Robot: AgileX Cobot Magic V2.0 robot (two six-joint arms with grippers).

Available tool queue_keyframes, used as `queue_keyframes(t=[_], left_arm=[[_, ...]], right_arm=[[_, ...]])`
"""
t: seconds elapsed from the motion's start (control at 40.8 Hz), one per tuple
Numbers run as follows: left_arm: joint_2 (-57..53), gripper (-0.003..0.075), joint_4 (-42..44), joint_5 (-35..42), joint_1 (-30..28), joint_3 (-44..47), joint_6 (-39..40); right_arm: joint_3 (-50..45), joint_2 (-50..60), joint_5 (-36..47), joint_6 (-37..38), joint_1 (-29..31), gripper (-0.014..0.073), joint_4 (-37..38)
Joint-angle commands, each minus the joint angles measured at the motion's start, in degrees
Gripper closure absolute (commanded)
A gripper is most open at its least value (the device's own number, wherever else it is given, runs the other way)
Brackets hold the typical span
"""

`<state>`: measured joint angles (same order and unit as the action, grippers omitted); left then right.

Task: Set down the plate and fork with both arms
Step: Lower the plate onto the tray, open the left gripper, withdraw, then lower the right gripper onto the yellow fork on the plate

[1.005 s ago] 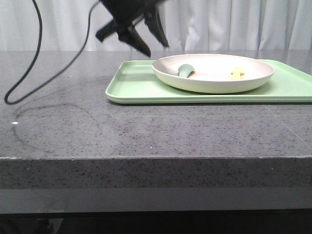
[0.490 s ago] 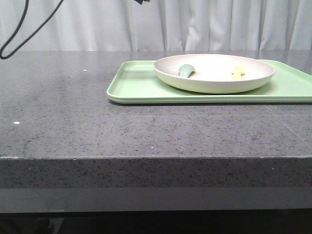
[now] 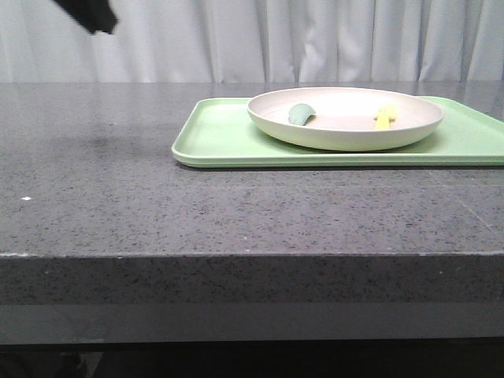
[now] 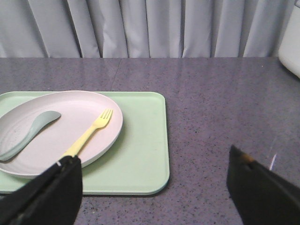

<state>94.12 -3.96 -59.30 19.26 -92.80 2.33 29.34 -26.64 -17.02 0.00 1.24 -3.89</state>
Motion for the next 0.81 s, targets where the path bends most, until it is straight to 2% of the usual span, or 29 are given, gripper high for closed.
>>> queue_keyframes(t=[0.0,0.172,0.343,0.588,0.785], left_arm=[[-9.8,0.0738,0.3,12.9,-1.4,8.8,-0.1],[-22.2,0.0738,1.8,28.3,-3.2,24.7,-0.1],[-34.1,0.0738,1.8,37.6,-3.2,37.3,-0.1],[-52.4,0.0738,1.7,47.6,-3.2,52.9,-0.1],[-67.4,0.0738,1.8,49.3,-3.2,61.5,-0.2]], right_arm=[[2.2,-0.7,4.3,0.0,0.2,-0.005,-0.1],[2.2,-0.7,4.3,0.0,0.2,-0.005,-0.1],[2.2,-0.7,4.3,0.0,0.2,-0.005,-0.1],[2.2,-0.9,4.7,0.0,0.2,-0.005,-0.1],[4.6,-4.8,3.6,0.0,0.1,-0.005,-0.2]])
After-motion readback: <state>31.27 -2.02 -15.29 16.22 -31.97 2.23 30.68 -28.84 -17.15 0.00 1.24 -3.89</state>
